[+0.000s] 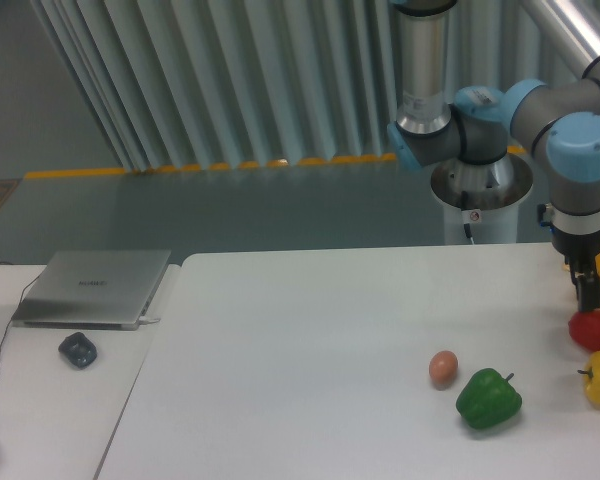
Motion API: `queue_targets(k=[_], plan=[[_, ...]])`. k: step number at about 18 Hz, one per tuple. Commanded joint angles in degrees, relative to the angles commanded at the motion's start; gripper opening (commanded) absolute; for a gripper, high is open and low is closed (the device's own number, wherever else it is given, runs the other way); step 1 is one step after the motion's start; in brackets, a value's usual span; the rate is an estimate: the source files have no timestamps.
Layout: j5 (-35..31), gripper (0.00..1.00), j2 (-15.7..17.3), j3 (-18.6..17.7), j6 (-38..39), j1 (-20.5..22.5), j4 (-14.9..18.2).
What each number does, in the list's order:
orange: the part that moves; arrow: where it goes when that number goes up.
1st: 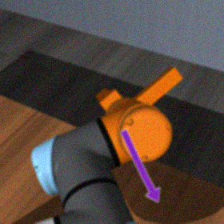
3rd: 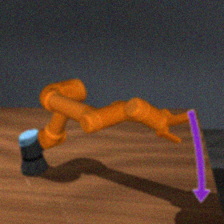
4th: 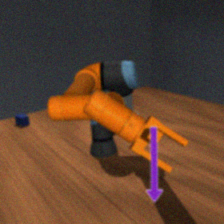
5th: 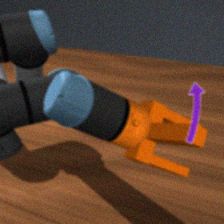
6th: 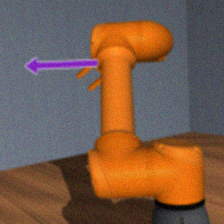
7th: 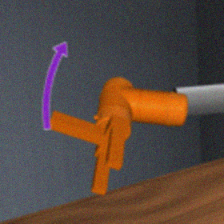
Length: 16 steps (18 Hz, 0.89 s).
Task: Place the red peppers in a basket
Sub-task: 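Lower the gripper down onto the red bell pepper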
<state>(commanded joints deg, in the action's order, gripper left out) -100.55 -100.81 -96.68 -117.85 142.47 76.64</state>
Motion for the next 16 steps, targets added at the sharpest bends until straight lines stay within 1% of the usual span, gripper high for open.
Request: queue_targets(k=[3, 5, 10, 13, 16], plan=[[-0.18, 1.0, -1.14, -0.7, -4.57, -0.44, 0.0], [-0.44, 1.0, -2.37, -0.62, -5.19, -1.05, -0.26], [-0.62, 1.0, -3.95, -0.44, -8.09, -1.14, -0.35], [-2.37, 1.0, -5.27, 0.17, -9.5, -1.14, -0.44], [-3.69, 1.0, -6.41, 0.17, -10.37, -1.14, -1.84]])
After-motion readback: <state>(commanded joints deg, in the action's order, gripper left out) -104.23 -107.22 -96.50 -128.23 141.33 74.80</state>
